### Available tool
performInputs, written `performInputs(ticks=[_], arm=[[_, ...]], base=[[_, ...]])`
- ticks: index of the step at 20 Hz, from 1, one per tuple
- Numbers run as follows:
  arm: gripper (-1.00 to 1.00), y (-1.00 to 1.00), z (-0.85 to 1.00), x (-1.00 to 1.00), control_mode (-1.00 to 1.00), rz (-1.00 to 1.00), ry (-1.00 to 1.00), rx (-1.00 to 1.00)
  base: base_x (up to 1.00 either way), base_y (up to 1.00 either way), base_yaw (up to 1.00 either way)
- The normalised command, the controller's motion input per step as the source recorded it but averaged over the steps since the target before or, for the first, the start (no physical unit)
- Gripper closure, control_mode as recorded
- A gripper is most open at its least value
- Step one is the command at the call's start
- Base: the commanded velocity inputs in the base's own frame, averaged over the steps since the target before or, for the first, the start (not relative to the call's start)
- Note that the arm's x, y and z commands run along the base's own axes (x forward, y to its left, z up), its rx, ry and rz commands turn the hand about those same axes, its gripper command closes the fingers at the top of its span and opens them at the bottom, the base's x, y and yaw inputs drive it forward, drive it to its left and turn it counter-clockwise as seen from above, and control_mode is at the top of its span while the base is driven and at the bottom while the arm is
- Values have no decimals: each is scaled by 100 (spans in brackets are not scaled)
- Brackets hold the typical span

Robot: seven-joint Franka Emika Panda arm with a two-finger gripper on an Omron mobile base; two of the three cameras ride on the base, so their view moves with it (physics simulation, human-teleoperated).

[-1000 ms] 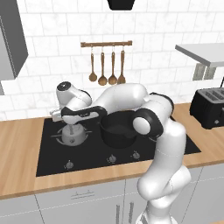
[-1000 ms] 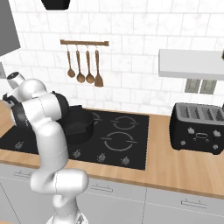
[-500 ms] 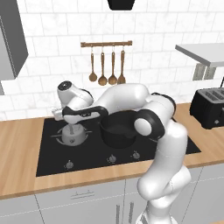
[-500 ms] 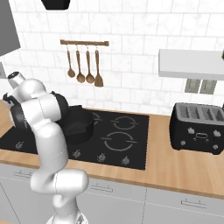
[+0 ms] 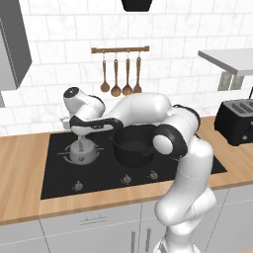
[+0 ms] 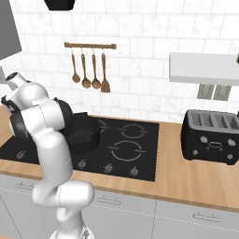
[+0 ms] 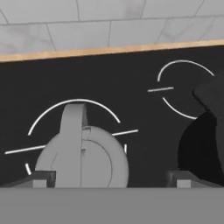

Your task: Pick the kettle from the counter and place it on a stove burner. Then turn the burner on.

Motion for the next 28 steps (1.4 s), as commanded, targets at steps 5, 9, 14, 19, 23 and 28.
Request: performInputs(ticks=[5,9,14,19,23,28], arm=[[-100,-8,32,-50,-100,-10,-1,3],[-100,-11,36,-99,-100,-2,0,6],[-100,-14,21,-100,-100,0,1,4],[-100,-18,0,-77,-100,-6,19,0],[-100,0,-21,-3,-100,-6,45,0],[-100,1,-34,3,-100,-1,42,-1]], base=[[0,0,0],[0,0,0],[0,0,0],[0,0,0],[0,0,0],[0,0,0]])
